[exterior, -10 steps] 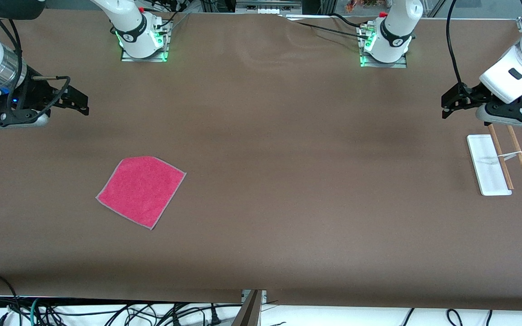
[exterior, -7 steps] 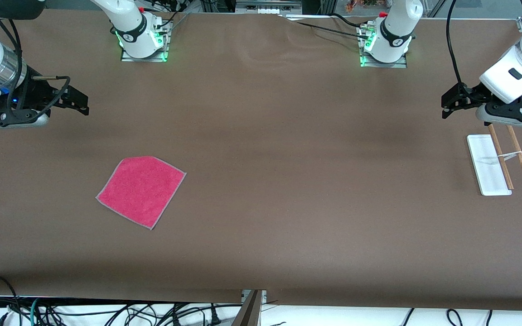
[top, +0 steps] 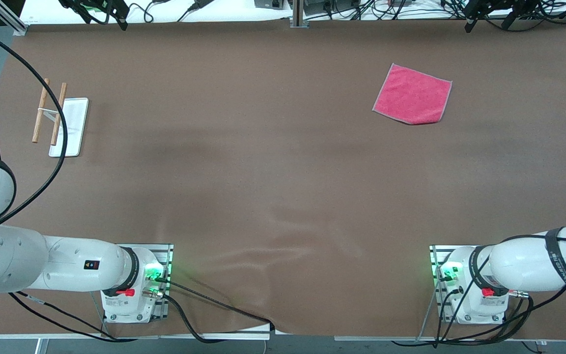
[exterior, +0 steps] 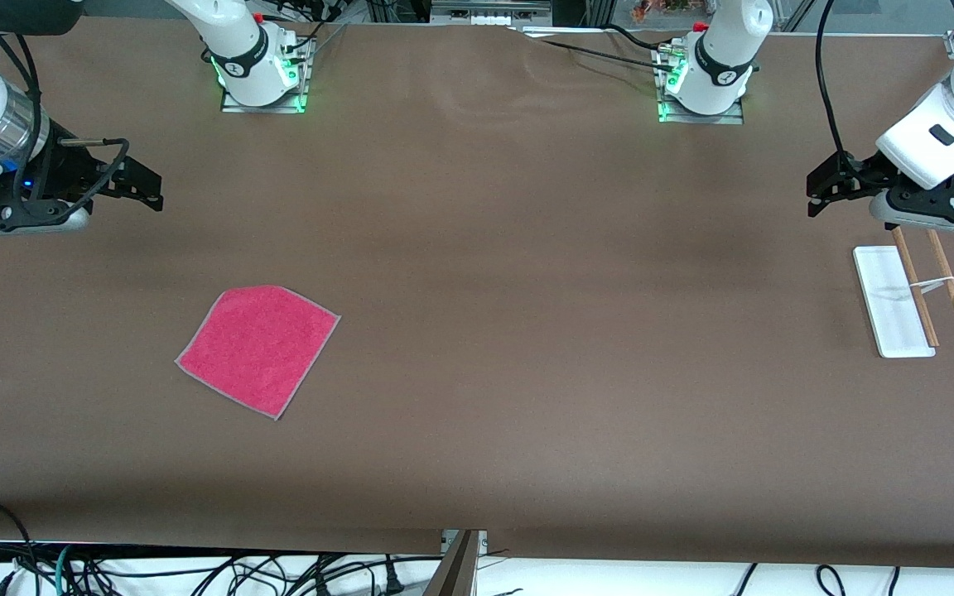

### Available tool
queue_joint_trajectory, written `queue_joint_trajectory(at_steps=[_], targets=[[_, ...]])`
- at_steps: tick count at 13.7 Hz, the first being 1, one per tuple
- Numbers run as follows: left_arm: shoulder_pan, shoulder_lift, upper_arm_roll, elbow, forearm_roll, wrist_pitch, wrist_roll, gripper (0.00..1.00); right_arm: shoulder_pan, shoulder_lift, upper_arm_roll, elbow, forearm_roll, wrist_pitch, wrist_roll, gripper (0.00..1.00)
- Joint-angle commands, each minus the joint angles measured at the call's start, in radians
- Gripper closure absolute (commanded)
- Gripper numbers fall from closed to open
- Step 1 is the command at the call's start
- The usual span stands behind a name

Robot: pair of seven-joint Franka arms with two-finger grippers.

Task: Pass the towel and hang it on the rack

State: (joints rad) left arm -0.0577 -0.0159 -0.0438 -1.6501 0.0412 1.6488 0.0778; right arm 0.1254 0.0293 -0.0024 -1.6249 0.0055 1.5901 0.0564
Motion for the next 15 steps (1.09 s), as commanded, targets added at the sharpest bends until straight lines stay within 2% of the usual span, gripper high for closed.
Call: queue_joint_trajectory(at_steps=[1,15], targets=[[0.002,0.011,-0.002,0.027,-0.009,-0.014,-0.009,0.0,0.014,-0.005,-0.01,0.008,-0.021,0.002,0.013,0.0],[0.004,0.011,-0.002,0.027,-0.009,-0.014,-0.007,0.0,0.014,0.018,-0.007,0.045,-0.021,-0.013,-0.053,0.0]])
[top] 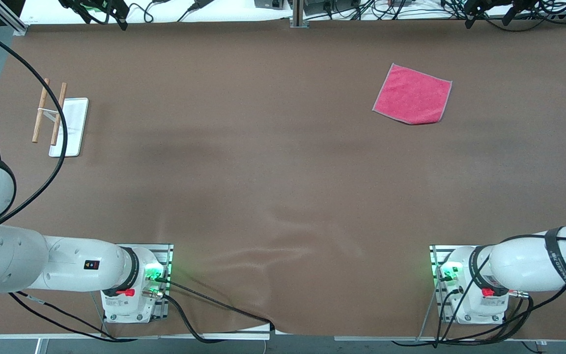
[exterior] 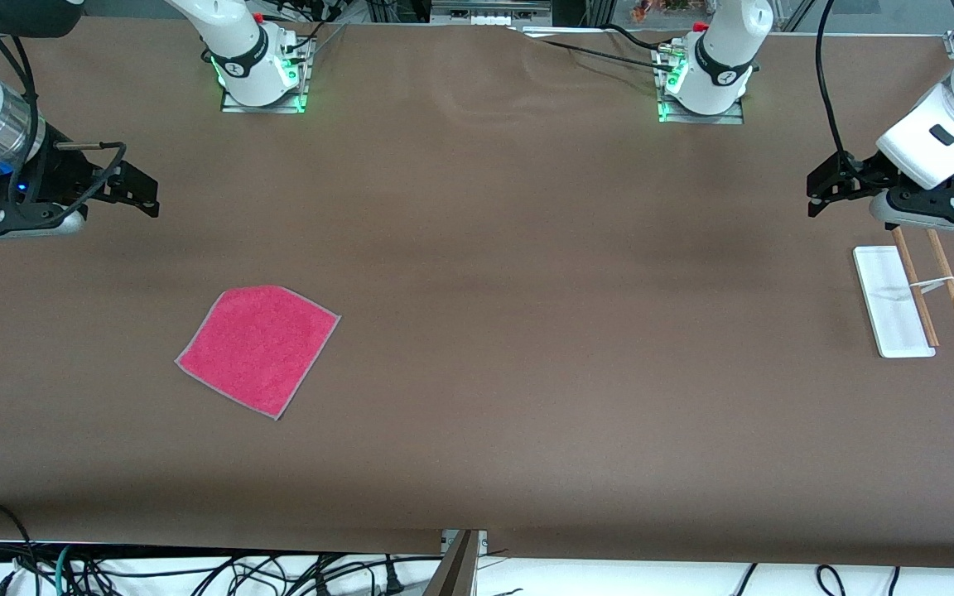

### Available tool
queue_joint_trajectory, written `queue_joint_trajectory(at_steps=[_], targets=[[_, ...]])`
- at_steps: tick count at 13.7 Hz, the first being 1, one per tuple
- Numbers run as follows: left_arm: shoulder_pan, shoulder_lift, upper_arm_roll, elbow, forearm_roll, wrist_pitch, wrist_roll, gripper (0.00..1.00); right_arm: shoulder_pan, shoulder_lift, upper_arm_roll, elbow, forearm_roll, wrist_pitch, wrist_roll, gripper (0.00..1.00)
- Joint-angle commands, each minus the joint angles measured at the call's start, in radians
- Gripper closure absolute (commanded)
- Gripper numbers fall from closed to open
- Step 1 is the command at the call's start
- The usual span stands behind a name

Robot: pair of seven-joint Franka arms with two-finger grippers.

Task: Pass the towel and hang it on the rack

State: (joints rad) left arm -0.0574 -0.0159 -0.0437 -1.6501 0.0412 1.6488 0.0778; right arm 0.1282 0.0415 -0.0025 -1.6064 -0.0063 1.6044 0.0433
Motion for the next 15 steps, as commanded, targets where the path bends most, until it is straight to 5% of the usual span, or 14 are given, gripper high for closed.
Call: queue_joint_trajectory(at_steps=[1,7,15], targets=[[0.004,0.011,-0.002,0.027,-0.009,-0.014,-0.007,0.0,0.011,0.006,-0.008,0.028,-0.008,-0.062,-0.054,0.0],[0.005,0.011,-0.002,0.027,-0.009,-0.014,-0.007,0.0,0.001,0.06,-0.014,0.028,-0.026,-0.019,-0.192,0.0],[0.005,0.011,-0.002,0.027,-0.009,-0.014,-0.007,0.0,-0.097,0.329,-0.017,-0.022,-0.029,0.349,-0.362,0.0]])
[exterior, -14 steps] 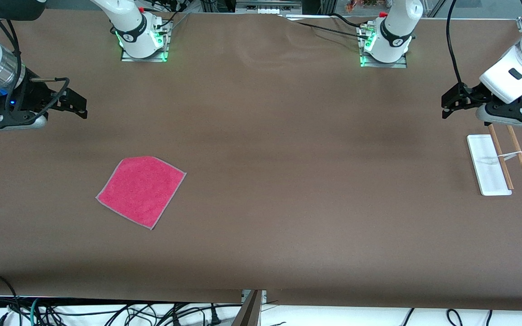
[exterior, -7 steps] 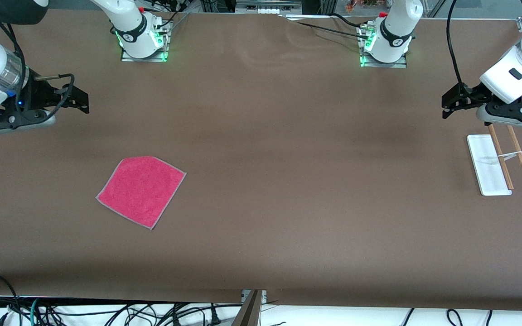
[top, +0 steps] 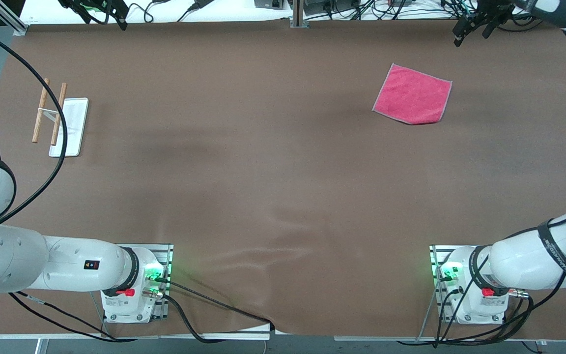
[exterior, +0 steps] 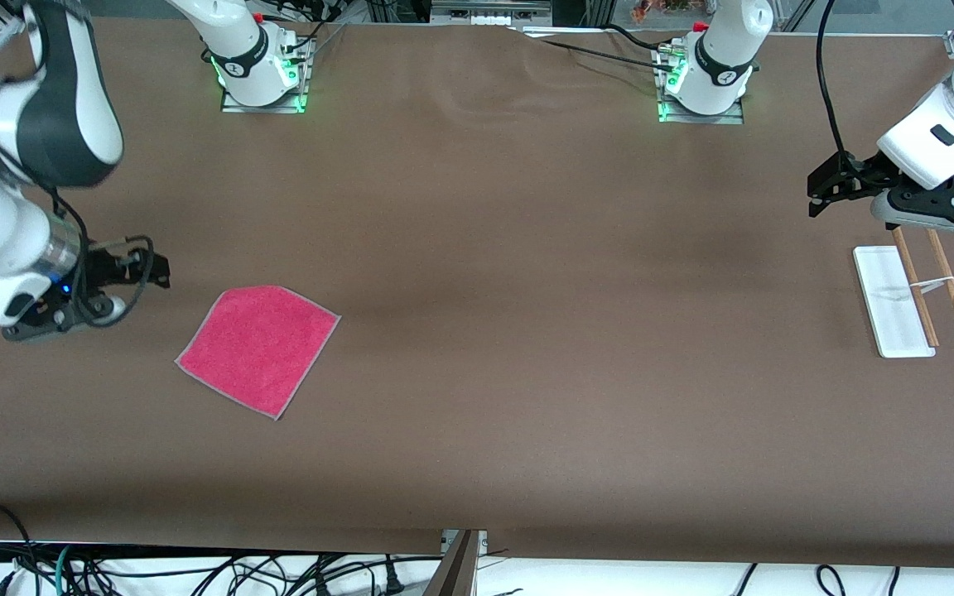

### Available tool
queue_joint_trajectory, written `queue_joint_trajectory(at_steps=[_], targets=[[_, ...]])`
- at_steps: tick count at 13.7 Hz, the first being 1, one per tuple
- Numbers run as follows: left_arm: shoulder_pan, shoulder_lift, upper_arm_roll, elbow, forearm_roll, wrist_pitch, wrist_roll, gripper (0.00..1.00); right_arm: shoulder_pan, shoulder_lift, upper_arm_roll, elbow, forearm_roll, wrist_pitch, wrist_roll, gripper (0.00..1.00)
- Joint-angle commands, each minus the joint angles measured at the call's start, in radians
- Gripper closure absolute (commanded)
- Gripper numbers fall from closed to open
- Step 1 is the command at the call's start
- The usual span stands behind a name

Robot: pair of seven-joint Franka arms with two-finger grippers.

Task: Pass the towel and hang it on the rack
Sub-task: 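Reach the right gripper down to the pink towel's corner and grasp it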

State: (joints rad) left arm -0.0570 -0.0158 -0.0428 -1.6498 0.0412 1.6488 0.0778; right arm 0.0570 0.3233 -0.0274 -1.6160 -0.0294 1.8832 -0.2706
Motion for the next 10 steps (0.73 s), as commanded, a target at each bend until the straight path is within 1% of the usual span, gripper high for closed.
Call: queue_joint_trajectory(at_steps=[1,4,8,10], targets=[[0.005,0.011,-0.003,0.027,-0.009,-0.014,-0.007,0.0,-0.034,0.069,0.007,-0.04,-0.004,0.138,-0.076,0.0],[0.005,0.011,-0.003,0.027,-0.009,-0.014,-0.007,0.0,-0.061,0.123,0.007,-0.146,-0.001,0.356,-0.087,0.01],[0.005,0.011,-0.003,0.027,-0.009,-0.014,-0.007,0.0,-0.092,0.213,0.009,-0.157,0.014,0.468,-0.12,0.03],[0.005,0.011,-0.003,0.027,-0.009,-0.014,-0.007,0.0,-0.108,0.253,0.011,-0.157,0.046,0.522,-0.165,0.05]])
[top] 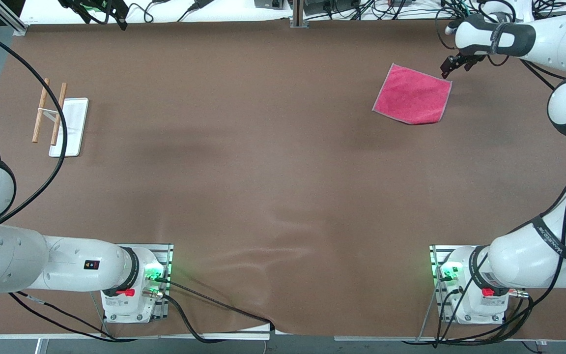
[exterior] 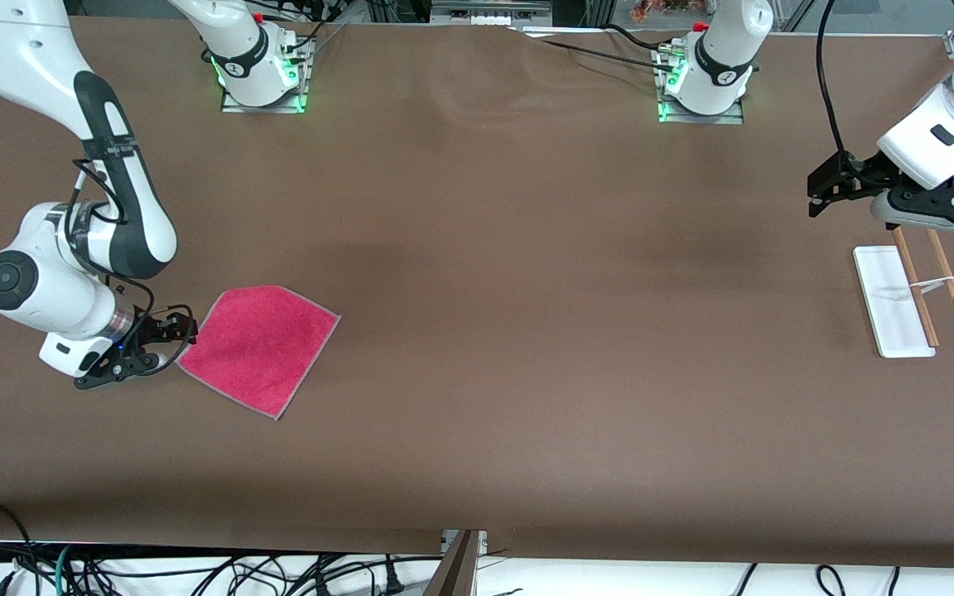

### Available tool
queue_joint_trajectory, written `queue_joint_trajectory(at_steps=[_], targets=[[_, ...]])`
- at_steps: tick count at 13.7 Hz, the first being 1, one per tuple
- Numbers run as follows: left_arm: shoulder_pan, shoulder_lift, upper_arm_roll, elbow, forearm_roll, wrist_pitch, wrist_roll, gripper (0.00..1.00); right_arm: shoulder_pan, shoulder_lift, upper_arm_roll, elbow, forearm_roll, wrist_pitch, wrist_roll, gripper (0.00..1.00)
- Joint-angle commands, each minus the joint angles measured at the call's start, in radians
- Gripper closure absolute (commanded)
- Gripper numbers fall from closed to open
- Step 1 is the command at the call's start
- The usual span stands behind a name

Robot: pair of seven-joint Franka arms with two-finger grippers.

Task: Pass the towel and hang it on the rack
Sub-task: 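Reach the right gripper down to the pink towel's corner and grasp it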

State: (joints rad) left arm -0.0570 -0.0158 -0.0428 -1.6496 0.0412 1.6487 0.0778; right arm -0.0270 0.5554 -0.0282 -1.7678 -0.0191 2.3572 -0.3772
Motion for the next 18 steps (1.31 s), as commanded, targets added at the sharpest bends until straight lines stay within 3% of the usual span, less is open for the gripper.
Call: queue_joint_trajectory(at_steps=[1,6,9,11,17,18], targets=[[0.005,0.011,-0.003,0.027,-0.009,-0.014,-0.01,0.0,-0.024,0.035,0.013,-0.002,0.06,0.06,-0.071,0.05],[0.005,0.011,-0.003,0.027,-0.009,-0.014,-0.016,0.0,-0.024,0.098,0.014,0.007,0.087,0.135,-0.091,0.25],[0.003,0.011,-0.003,0.027,-0.009,-0.014,-0.018,0.0,-0.03,0.101,0.016,0.007,0.088,0.137,-0.092,0.25],[0.003,0.013,-0.003,0.027,-0.009,-0.014,-0.018,0.0,-0.033,0.112,0.016,0.008,0.088,0.139,-0.094,0.32],[0.002,0.013,-0.003,0.027,-0.009,-0.014,-0.018,0.0,-0.034,0.115,0.016,0.01,0.09,0.136,-0.094,0.94],[0.003,0.013,-0.003,0.027,-0.009,-0.014,-0.018,0.0,-0.033,0.113,0.016,0.01,0.09,0.134,-0.091,1.0]])
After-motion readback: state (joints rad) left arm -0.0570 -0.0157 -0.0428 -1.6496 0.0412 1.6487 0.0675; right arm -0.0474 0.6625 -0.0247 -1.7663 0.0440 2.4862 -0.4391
